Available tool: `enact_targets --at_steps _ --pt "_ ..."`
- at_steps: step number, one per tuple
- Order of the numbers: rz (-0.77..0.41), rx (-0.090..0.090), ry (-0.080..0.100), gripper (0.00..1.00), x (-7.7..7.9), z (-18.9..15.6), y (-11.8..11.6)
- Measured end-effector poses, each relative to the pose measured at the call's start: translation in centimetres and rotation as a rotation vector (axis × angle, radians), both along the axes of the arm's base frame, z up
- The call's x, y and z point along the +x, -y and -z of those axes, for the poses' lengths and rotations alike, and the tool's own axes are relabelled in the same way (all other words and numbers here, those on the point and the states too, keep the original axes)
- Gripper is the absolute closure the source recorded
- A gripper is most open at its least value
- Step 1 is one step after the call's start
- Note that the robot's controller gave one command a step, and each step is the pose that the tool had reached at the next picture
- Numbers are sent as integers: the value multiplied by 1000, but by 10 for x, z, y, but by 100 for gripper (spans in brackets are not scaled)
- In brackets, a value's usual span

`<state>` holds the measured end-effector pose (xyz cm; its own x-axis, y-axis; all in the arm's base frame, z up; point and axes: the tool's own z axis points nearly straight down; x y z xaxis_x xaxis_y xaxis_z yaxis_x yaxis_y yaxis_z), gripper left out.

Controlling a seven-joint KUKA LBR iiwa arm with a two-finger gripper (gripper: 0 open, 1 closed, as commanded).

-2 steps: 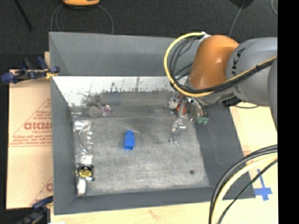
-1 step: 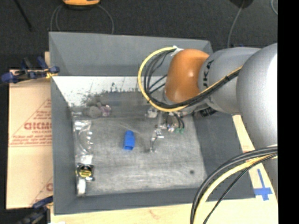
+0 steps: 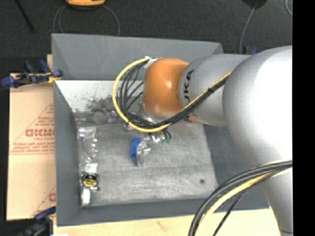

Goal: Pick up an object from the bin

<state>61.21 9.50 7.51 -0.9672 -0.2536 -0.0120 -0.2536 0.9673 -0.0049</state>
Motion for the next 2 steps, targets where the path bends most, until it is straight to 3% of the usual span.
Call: enact_targets --at_steps 1,2 --pt "-1 3 11 100 3 -3 -1" --pt "-106 -1 0 100 -13 -167 41"
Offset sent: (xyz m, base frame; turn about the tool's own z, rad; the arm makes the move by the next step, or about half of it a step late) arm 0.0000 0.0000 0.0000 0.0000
